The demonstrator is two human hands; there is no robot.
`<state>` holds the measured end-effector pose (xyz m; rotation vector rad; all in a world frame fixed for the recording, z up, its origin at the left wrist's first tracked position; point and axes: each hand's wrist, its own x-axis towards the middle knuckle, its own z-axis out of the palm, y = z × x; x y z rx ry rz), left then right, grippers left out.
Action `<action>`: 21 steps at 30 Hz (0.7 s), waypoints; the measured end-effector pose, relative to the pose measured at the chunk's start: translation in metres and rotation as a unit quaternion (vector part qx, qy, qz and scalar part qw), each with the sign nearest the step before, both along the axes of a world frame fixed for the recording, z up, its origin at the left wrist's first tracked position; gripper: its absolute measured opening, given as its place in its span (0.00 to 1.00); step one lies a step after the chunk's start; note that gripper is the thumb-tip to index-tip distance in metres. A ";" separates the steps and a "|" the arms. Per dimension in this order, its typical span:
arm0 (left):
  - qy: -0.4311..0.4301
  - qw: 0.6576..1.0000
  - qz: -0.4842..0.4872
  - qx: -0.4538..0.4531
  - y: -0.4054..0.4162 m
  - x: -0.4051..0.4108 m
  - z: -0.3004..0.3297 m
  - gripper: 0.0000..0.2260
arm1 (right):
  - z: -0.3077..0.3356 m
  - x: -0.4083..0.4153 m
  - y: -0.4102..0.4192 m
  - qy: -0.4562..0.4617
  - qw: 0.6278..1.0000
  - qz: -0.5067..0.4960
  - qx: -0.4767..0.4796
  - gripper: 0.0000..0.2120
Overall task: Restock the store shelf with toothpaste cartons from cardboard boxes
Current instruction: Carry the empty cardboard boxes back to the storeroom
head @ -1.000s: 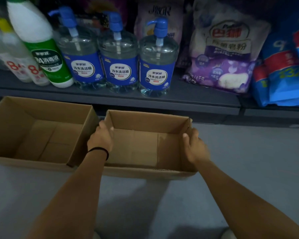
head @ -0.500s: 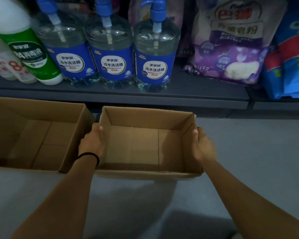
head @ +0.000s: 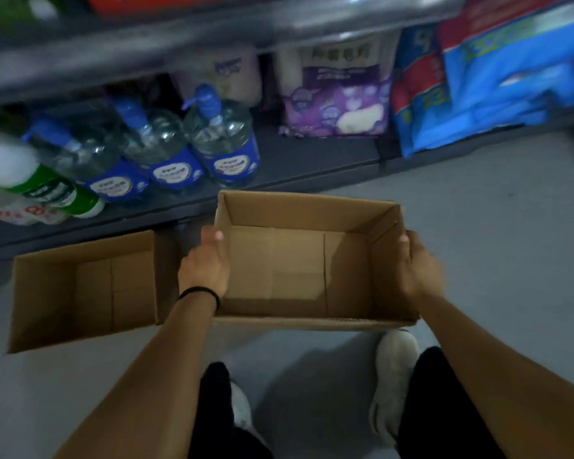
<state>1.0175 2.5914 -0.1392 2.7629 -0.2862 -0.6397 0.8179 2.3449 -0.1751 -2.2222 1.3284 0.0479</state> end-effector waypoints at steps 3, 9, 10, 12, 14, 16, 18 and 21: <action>-0.007 0.998 -0.042 -0.037 -0.031 -0.017 0.058 0.15 | 0.068 -0.037 -0.018 0.015 0.999 -0.041 -0.011 0.21; 0.002 0.983 -0.154 -0.101 -0.111 -0.056 0.186 0.12 | 0.208 -0.120 -0.057 0.013 0.989 -0.143 -0.048 0.20; -0.004 0.978 -0.180 -0.109 -0.125 -0.065 0.209 0.12 | 0.231 -0.137 -0.061 0.012 0.986 -0.158 -0.054 0.20; -0.008 0.966 -0.231 -0.118 -0.152 -0.082 0.257 0.13 | 0.280 -0.172 -0.065 0.004 0.978 -0.197 -0.062 0.20; -0.008 0.956 -0.267 -0.122 -0.178 -0.103 0.306 0.14 | 0.331 -0.207 -0.068 -0.004 0.969 -0.238 -0.062 0.20; -0.008 0.944 -0.297 -0.144 -0.205 -0.126 0.354 0.14 | 0.381 -0.240 -0.073 -0.009 0.960 -0.273 -0.068 0.21; -0.009 0.931 -0.329 -0.159 -0.233 -0.150 0.401 0.15 | 0.431 -0.272 -0.080 -0.014 0.947 -0.311 -0.078 0.21; -0.012 0.916 -0.364 -0.168 -0.279 -0.187 0.467 0.15 | 0.499 -0.314 -0.100 -0.006 0.929 -0.356 -0.097 0.21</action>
